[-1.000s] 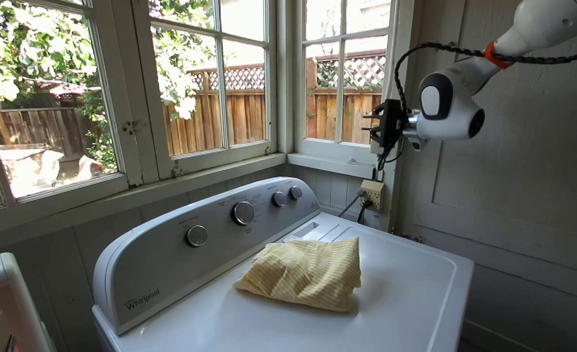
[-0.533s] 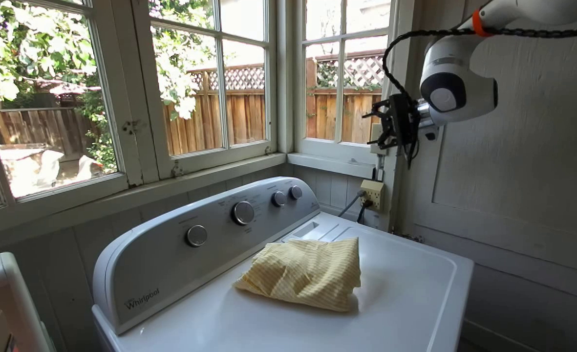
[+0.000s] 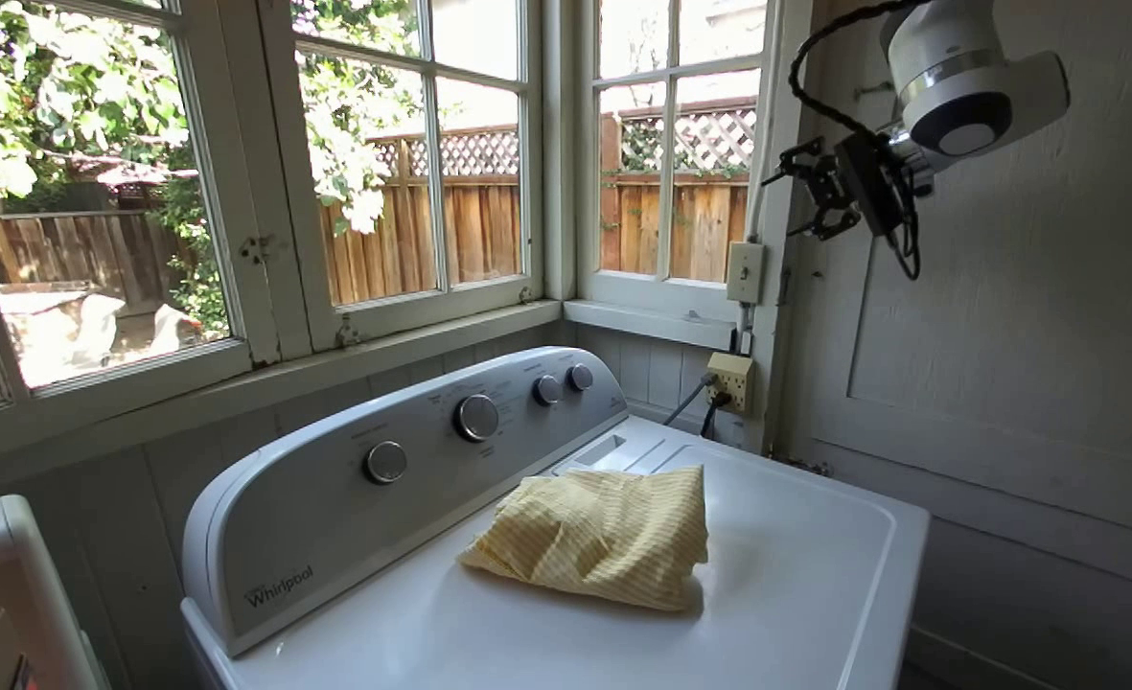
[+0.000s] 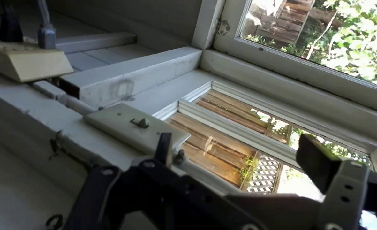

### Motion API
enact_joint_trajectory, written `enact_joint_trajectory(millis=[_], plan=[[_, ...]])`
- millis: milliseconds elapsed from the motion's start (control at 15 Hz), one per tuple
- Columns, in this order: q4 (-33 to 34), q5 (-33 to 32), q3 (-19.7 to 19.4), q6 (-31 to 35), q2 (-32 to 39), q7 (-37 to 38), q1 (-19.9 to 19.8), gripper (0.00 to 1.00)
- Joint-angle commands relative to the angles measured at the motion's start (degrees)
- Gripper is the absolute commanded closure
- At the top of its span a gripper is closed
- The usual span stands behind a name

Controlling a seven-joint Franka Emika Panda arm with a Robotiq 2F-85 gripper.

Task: Flip the switch

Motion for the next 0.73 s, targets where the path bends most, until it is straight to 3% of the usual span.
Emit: enact_joint_trajectory(millis=[0, 200, 267, 333, 667], plan=[[-1.7, -11.5, -15.7, -4.1, -4.1, 3.4, 12.3, 0.00], [-1.3, -20.2, -27.2, -5.8, -4.6, 6.2, 22.6, 0.00], [-0.1, -15.4, -30.0, -4.0, -3.0, 3.4, 25.8, 0.00], [0.0, -17.3, -32.3, -4.3, -3.2, 4.3, 27.9, 0.00], [-0.1, -18.7, -34.0, -4.6, -3.3, 4.7, 29.8, 0.00]])
